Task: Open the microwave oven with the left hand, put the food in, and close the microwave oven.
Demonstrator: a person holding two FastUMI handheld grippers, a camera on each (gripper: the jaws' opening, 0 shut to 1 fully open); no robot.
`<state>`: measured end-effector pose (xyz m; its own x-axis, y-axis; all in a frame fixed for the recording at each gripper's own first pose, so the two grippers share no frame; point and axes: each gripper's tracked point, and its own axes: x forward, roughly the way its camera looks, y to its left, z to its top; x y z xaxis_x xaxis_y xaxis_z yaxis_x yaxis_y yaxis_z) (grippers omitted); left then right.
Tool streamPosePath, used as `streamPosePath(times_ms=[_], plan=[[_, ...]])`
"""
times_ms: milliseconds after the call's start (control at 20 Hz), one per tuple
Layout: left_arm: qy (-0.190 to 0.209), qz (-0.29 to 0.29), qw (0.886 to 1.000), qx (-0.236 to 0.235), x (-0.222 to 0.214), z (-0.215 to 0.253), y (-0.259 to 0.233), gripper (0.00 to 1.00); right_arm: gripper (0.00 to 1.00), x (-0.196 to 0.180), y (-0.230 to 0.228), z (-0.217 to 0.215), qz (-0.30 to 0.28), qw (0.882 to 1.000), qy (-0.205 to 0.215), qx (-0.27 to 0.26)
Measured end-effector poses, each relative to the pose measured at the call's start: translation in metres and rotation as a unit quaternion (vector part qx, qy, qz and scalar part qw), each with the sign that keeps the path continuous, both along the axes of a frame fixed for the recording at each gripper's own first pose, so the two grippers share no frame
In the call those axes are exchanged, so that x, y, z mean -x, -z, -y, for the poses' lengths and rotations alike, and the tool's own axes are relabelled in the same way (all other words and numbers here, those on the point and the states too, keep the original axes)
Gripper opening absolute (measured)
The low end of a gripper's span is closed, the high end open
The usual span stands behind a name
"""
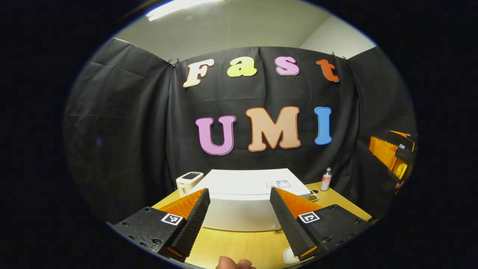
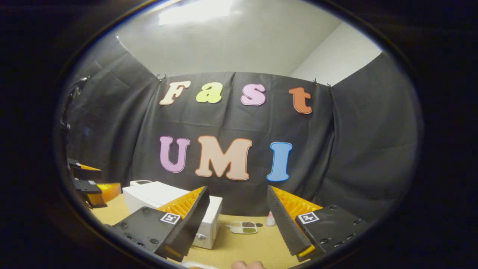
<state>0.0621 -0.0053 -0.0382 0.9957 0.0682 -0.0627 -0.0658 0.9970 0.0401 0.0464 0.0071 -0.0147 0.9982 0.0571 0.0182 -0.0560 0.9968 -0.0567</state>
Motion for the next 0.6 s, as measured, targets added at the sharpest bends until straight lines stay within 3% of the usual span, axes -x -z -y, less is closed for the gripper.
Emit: streamPosePath(times_ms=[150, 600], plan=[[0.019, -0.015, 1.0, 0.012, -0.016, 0.016, 0.023, 0.96, 0.96, 0.001, -0.002, 0.005, -0.003, 1.0, 0.001, -0.007], [0.073, -0.047, 0.996, -0.032, -0.077, 0.07, 0.106, 0.99, 0.96, 0.013, -0.008, 0.036, -0.004, 0.999, 0.03, 0.017]])
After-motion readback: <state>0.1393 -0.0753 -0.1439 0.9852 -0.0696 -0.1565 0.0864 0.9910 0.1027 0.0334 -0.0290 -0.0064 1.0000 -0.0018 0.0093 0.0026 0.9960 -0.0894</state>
